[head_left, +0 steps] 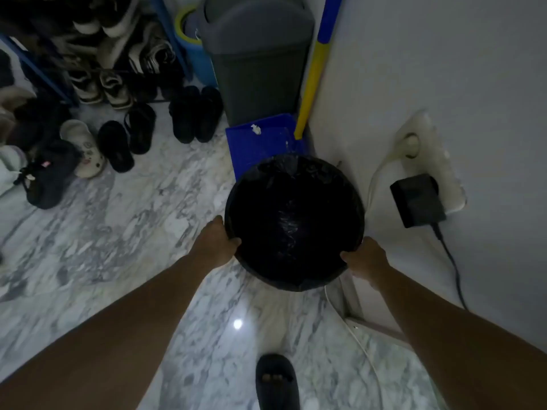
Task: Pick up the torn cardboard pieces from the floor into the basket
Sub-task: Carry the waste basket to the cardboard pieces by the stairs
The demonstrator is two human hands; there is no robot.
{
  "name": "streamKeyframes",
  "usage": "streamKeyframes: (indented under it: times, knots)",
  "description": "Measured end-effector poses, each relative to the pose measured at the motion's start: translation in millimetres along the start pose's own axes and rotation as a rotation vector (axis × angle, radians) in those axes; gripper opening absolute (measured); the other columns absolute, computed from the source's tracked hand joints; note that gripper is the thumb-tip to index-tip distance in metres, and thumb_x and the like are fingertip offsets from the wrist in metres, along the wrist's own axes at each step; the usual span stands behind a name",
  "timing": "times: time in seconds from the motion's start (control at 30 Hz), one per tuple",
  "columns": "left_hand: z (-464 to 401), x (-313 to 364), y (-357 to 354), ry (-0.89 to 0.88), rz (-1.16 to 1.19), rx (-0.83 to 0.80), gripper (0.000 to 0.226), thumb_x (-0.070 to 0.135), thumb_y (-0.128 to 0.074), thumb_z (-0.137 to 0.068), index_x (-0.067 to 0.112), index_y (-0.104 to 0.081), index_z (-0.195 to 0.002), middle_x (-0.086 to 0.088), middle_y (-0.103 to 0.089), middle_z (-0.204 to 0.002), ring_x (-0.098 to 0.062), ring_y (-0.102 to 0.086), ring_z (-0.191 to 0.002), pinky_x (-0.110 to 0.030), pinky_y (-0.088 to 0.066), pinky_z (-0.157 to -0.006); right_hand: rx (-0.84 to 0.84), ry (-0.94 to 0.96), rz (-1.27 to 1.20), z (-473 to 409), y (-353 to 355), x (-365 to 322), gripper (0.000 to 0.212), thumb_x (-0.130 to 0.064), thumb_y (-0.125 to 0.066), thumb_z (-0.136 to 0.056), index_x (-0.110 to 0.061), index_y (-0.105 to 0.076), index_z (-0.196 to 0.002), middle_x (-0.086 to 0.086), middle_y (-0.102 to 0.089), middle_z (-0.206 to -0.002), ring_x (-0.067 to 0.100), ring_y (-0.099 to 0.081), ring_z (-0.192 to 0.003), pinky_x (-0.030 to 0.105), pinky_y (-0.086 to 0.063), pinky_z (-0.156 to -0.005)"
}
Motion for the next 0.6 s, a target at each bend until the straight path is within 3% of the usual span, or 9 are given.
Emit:
streamKeyframes:
  times: [0.07, 0.17, 0.23, 0.3, 0.4, 0.5, 0.6]
  knots:
    - [-8.7, 2.1, -8.1, 0.022, 0.050, 0.021, 0.052, 0.020, -0.063, -0.090, -0.001, -0.039, -0.131, -0.021, -0.057, -0.118, -0.037, -0.062, -0.098, -0.035, -0.050, -0.070, 0.026, -0.021, -0.070, -13.8, -5.9, 5.0, 0.059, -0.019, -0.072, -0.075, -0.001, -0.049, -0.127, 0.023, -0.060, -0.119, 0.042, -0.062, -0.104, 0.049, -0.058, -0.085]
    - [-21.1, 2.3, -19.7, 0.150, 0.226, -0.003, 0.031, 0.010, -0.059, -0.090, -0.003, -0.045, -0.114, -0.017, -0.052, -0.104, -0.037, -0.058, -0.098, -0.037, -0.047, -0.070, 0.030, -0.040, -0.113, -44.3, -17.7, 22.4, 0.059, -0.013, -0.070, -0.065, -0.003, -0.052, -0.121, 0.023, -0.061, -0.116, 0.044, -0.064, -0.101, 0.052, -0.059, -0.081]
    - [-23.7, -1.4, -22.2, 0.224, 0.375, -0.002, 0.005, 0.002, -0.055, -0.088, 0.001, -0.050, -0.089, -0.017, -0.052, -0.094, -0.033, -0.056, -0.083, -0.037, -0.046, -0.068, 0.050, -0.033, -0.149, -43.9, -18.4, 23.1, 0.058, -0.011, -0.068, -0.065, -0.005, -0.052, -0.120, 0.023, -0.060, -0.116, 0.045, -0.063, -0.100, 0.055, -0.058, -0.079]
    - [-23.6, -8.6, -17.6, 0.253, 0.452, 0.032, 0.011, -0.005, -0.051, -0.083, 0.002, -0.051, -0.075, -0.020, -0.056, -0.084, -0.030, -0.056, -0.072, -0.036, -0.047, -0.067, 0.041, -0.023, -0.166, -40.8, -15.4, 20.4, 0.059, -0.012, -0.065, -0.062, -0.005, -0.052, -0.120, 0.022, -0.060, -0.115, 0.046, -0.063, -0.100, 0.056, -0.058, -0.077]
    - [-2.7, -9.7, 3.4, 0.316, 0.534, 0.066, 0.013, -0.010, -0.053, -0.082, 0.001, -0.056, -0.074, -0.022, -0.062, -0.091, -0.036, -0.063, -0.084, -0.048, -0.058, -0.075, 0.019, -0.014, -0.154, -39.4, -11.4, 16.8, 0.066, -0.019, -0.061, -0.056, -0.005, -0.054, -0.120, 0.020, -0.063, -0.112, 0.043, -0.066, -0.096, 0.055, -0.059, -0.075]
    - [30.1, -6.8, 36.7, 0.376, 0.696, 0.044, 0.016, -0.015, -0.055, -0.083, 0.002, -0.054, -0.081, -0.016, -0.060, -0.094, -0.033, -0.058, -0.091, -0.038, -0.054, -0.060, -0.037, 0.013, -0.167, -42.2, -9.6, 9.7, 0.066, -0.022, -0.064, -0.057, -0.007, -0.055, -0.120, 0.019, -0.064, -0.113, 0.040, -0.066, -0.096, 0.054, -0.059, -0.077]
    - [70.6, -15.7, 86.1, 0.422, 0.871, 0.074, 0.021, -0.018, -0.054, -0.080, 0.003, -0.053, -0.076, -0.013, -0.058, -0.087, -0.028, -0.057, -0.084, -0.038, -0.050, -0.067, -0.138, 0.015, -0.233, 19.4, 15.3, -49.8, 0.059, -0.014, -0.072, -0.067, -0.005, -0.054, -0.123, 0.018, -0.061, -0.119, 0.040, -0.064, -0.101, 0.049, -0.061, -0.067]
Point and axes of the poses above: each hand's wrist, its own z-axis away from the middle knuckle, its own y-axis out of the back of the hand, x = y × z, the point moved 2 cm from there along -z, towards the middle knuckle
